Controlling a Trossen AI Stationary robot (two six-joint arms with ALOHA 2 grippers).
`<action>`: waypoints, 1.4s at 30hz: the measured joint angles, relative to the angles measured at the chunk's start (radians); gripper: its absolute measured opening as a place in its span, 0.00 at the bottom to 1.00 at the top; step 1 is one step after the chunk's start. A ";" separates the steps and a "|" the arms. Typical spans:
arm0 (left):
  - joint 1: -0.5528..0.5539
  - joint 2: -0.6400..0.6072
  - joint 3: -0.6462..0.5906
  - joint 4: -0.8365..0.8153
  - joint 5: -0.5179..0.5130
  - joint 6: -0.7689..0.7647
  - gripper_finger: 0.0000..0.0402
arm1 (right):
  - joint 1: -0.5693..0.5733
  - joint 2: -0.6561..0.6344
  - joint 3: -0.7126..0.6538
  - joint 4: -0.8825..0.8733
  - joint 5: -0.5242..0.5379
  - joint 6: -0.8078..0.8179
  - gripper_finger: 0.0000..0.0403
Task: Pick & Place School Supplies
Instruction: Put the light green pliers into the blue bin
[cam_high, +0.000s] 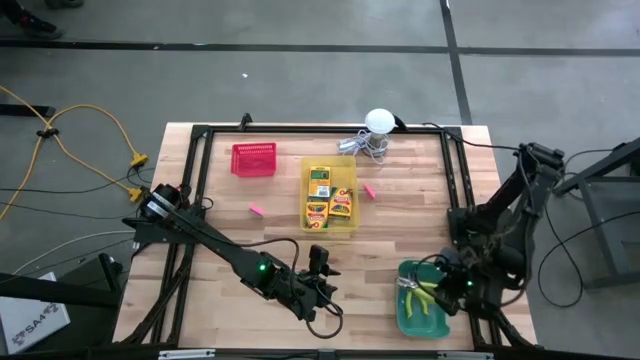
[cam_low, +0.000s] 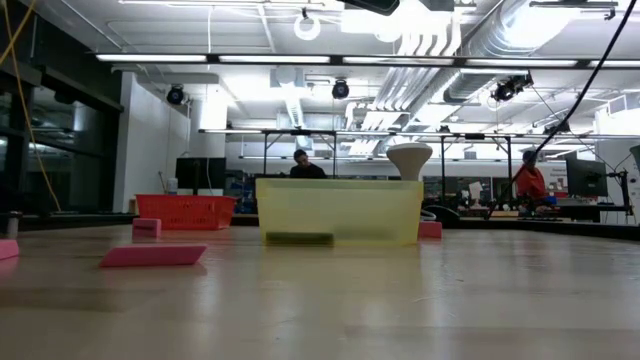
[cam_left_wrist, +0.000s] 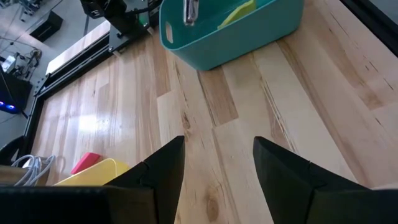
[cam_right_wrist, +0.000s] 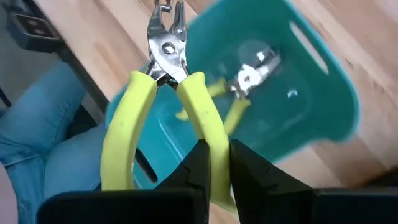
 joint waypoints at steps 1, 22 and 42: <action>0.000 0.000 0.000 0.000 0.000 0.000 0.45 | 0.013 0.004 0.000 -0.012 -0.002 0.029 0.08; 0.003 0.000 0.000 0.000 0.000 0.000 0.45 | 0.048 0.179 0.000 -0.078 -0.071 0.264 0.08; 0.003 0.000 0.000 0.000 0.000 -0.005 0.45 | -0.048 0.364 0.000 0.015 -0.136 0.162 0.08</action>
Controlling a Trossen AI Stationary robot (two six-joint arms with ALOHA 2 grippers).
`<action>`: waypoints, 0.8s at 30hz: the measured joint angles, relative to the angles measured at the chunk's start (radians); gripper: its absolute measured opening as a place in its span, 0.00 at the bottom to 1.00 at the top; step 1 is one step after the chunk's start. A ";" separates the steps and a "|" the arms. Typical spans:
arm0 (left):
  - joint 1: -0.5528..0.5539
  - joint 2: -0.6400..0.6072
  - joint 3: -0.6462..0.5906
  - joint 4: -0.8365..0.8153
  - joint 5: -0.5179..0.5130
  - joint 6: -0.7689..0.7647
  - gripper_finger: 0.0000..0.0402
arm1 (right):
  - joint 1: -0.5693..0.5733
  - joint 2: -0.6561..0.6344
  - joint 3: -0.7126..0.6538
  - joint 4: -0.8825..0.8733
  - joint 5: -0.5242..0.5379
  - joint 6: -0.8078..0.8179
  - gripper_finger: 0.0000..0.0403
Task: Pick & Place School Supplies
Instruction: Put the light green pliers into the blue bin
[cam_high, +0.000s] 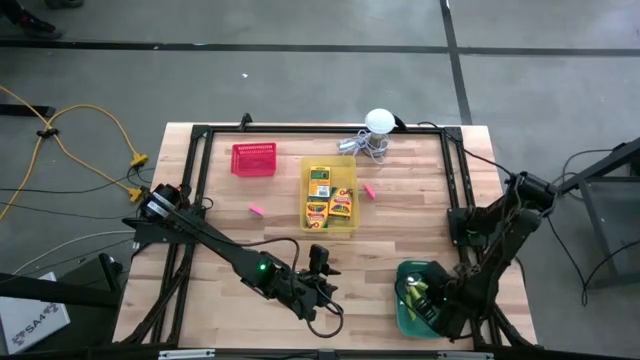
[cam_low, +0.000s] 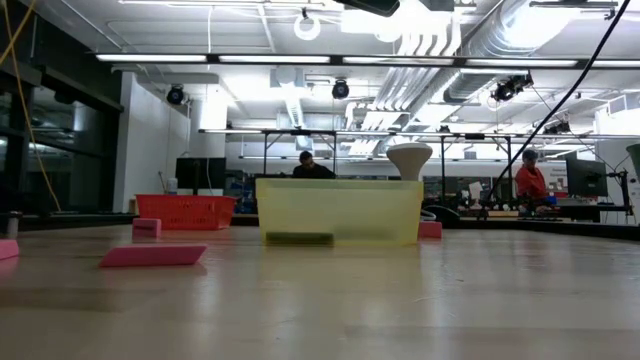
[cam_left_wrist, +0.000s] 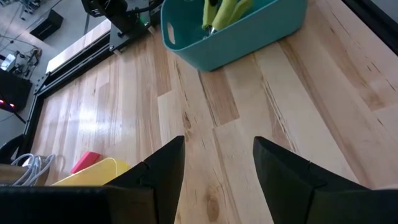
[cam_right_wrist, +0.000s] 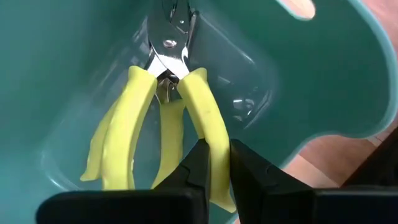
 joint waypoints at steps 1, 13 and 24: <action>0.000 0.000 0.000 0.000 0.000 0.000 0.45 | -0.002 0.000 0.000 0.002 -0.003 -0.003 0.08; 0.000 0.000 0.000 0.000 0.000 -0.003 0.45 | -0.001 0.001 0.000 0.032 -0.019 -0.008 0.17; 0.000 0.000 0.000 0.000 0.000 -0.003 0.45 | -0.001 0.001 0.000 0.064 -0.006 -0.058 0.23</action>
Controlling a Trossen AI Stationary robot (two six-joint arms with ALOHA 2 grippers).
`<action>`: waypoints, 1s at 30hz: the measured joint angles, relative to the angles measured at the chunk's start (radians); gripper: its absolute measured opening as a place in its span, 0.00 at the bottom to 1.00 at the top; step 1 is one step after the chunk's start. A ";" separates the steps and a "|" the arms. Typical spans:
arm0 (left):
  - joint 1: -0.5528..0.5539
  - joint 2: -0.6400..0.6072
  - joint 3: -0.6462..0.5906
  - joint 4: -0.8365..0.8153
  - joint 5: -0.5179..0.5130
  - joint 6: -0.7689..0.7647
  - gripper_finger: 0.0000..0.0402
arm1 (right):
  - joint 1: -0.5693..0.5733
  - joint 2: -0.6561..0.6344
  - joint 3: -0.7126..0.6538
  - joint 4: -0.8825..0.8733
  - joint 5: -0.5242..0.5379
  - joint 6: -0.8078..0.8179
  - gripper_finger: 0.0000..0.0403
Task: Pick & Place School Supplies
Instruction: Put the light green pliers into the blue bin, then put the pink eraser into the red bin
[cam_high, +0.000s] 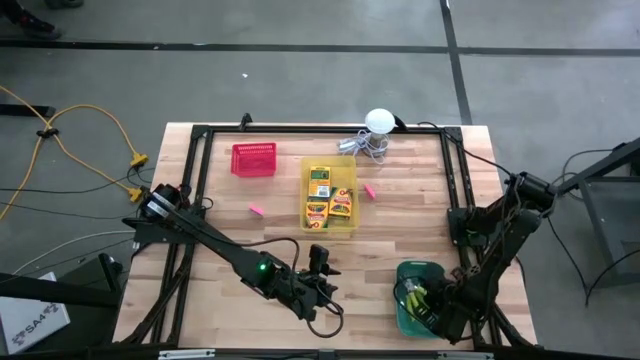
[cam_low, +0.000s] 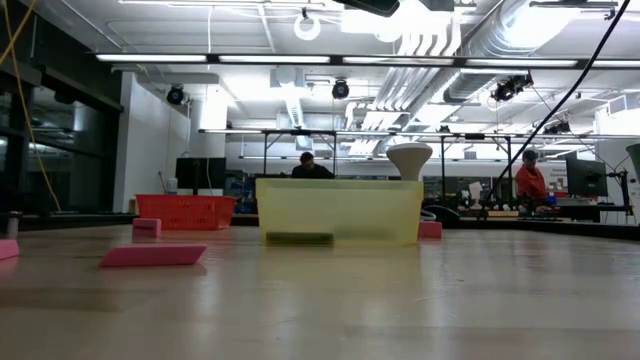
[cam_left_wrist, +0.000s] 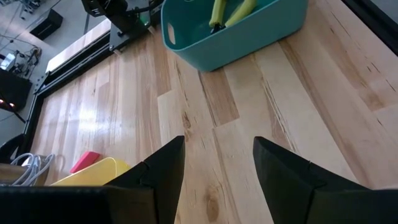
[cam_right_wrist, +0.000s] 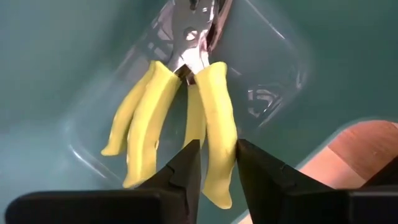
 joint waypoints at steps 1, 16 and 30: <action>0.000 0.000 0.000 0.000 0.000 0.000 0.45 | 0.000 0.000 0.000 0.001 0.000 -0.002 0.24; 0.000 0.000 0.000 0.000 0.000 0.000 0.45 | 0.000 0.000 0.000 0.000 0.003 -0.023 0.38; -0.011 0.000 0.000 0.000 0.000 0.000 0.45 | -0.096 -0.125 0.000 -0.029 -0.001 -0.179 0.36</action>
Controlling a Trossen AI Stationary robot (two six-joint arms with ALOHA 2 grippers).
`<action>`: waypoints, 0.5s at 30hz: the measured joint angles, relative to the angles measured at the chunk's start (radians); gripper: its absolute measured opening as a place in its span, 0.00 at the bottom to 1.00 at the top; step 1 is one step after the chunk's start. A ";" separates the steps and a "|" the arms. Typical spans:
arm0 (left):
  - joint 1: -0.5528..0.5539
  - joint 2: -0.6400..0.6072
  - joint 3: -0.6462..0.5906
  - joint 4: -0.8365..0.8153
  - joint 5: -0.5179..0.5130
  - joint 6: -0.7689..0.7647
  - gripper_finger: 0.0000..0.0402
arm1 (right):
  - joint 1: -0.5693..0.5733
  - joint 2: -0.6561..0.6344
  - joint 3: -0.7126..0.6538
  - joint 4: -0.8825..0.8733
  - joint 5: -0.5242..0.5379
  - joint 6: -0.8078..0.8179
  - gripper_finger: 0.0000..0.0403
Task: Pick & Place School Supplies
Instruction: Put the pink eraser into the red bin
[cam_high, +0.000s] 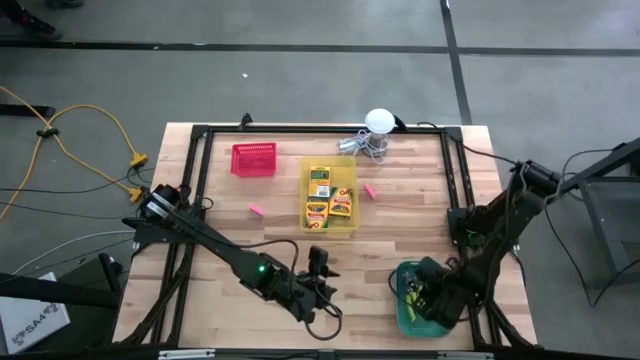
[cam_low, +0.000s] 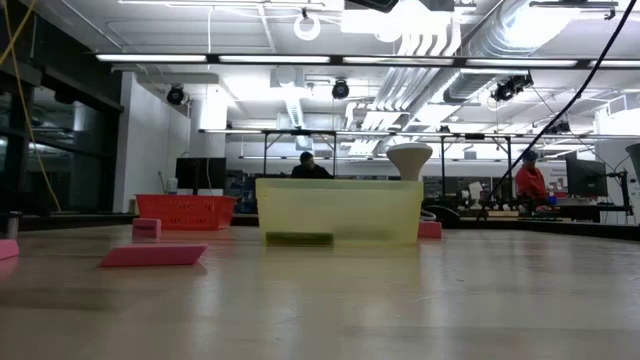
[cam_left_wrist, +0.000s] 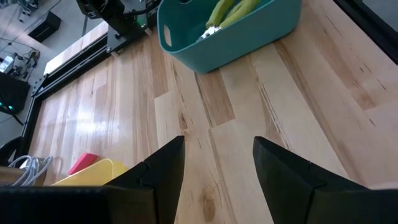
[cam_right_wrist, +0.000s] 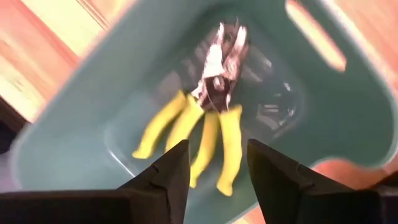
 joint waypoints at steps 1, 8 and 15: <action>-0.003 0.000 0.000 0.000 0.000 0.000 0.45 | -0.015 -0.011 0.000 0.000 0.001 -0.021 0.36; -0.018 0.000 0.000 0.000 -0.002 -0.045 0.45 | -0.123 -0.052 0.000 0.001 0.002 -0.193 0.36; -0.027 0.000 0.000 -0.008 -0.024 -0.099 0.45 | -0.249 -0.091 0.000 0.029 -0.064 -0.375 0.36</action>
